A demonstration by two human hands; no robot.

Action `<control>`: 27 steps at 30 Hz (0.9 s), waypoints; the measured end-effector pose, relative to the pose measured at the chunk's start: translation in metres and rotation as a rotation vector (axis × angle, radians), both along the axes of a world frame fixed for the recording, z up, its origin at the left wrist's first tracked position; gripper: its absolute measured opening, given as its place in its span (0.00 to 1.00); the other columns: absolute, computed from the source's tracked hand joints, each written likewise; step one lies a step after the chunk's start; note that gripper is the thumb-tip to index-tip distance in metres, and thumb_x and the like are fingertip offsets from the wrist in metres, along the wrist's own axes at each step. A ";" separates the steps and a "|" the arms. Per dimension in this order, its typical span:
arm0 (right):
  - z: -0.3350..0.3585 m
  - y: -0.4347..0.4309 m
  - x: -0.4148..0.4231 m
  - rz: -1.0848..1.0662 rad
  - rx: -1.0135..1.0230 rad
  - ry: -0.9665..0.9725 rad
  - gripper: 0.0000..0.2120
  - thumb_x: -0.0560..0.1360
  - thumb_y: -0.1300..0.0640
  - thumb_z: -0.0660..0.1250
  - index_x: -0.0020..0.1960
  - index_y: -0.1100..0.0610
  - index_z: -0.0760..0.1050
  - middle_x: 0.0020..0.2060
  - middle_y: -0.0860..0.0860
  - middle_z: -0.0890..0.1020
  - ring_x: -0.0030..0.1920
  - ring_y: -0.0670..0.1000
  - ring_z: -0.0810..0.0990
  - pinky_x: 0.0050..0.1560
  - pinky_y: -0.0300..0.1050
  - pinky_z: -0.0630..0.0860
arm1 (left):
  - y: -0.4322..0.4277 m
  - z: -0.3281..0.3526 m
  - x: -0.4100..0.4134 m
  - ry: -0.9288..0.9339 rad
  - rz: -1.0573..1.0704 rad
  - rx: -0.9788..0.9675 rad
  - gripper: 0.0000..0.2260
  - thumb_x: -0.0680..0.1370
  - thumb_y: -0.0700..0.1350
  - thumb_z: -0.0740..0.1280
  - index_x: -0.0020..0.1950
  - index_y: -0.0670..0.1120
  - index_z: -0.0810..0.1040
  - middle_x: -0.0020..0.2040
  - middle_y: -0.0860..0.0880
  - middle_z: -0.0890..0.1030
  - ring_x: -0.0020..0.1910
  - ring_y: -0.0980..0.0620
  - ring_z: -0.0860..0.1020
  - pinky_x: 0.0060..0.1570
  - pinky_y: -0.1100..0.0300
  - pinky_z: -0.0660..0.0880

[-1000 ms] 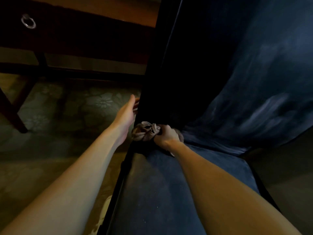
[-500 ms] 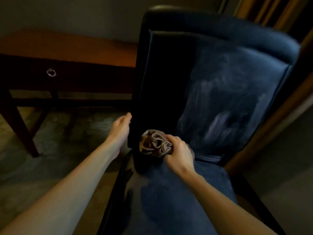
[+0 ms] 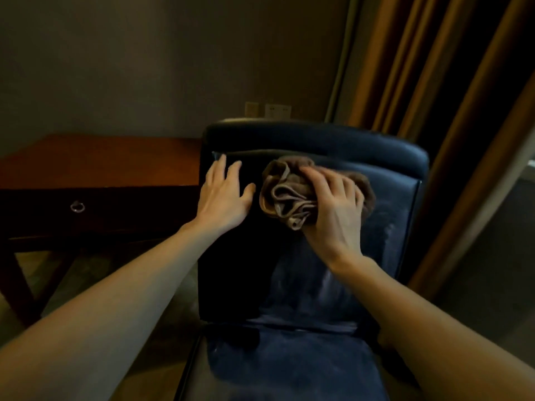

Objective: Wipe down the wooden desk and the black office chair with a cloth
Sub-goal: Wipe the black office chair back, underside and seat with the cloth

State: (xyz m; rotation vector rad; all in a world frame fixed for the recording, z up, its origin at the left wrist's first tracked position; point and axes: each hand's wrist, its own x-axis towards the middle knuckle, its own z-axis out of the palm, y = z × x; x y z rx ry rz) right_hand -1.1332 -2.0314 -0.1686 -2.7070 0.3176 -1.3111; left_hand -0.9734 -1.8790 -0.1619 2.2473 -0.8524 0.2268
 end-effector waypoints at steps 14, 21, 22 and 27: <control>0.026 -0.087 0.089 -0.015 -0.309 0.349 0.43 0.72 0.24 0.57 0.80 0.40 0.52 0.80 0.56 0.58 0.80 0.63 0.52 0.72 0.78 0.39 | -0.063 -0.064 0.057 -0.508 0.319 0.088 0.39 0.81 0.66 0.51 0.85 0.47 0.42 0.85 0.46 0.44 0.84 0.45 0.42 0.80 0.37 0.45; -0.034 -0.073 0.101 -0.096 -0.253 0.024 0.37 0.71 0.29 0.63 0.74 0.46 0.67 0.68 0.56 0.72 0.71 0.61 0.64 0.73 0.73 0.48 | -0.078 -0.081 0.066 -0.641 0.443 0.032 0.36 0.84 0.64 0.51 0.85 0.47 0.45 0.85 0.45 0.49 0.84 0.45 0.48 0.80 0.39 0.52; -0.053 -0.065 0.100 -0.094 -0.229 0.003 0.36 0.70 0.31 0.64 0.73 0.47 0.69 0.68 0.56 0.73 0.70 0.60 0.64 0.73 0.73 0.49 | -0.079 -0.081 0.067 -0.661 0.470 0.041 0.33 0.85 0.63 0.46 0.85 0.46 0.45 0.85 0.45 0.49 0.84 0.45 0.48 0.80 0.40 0.53; -0.134 -0.039 0.079 -0.047 -0.204 0.038 0.28 0.73 0.37 0.66 0.68 0.51 0.77 0.67 0.57 0.77 0.70 0.62 0.70 0.73 0.74 0.52 | -0.075 -0.080 0.071 -0.689 0.416 0.081 0.36 0.84 0.64 0.48 0.85 0.44 0.49 0.85 0.43 0.51 0.84 0.43 0.50 0.80 0.39 0.52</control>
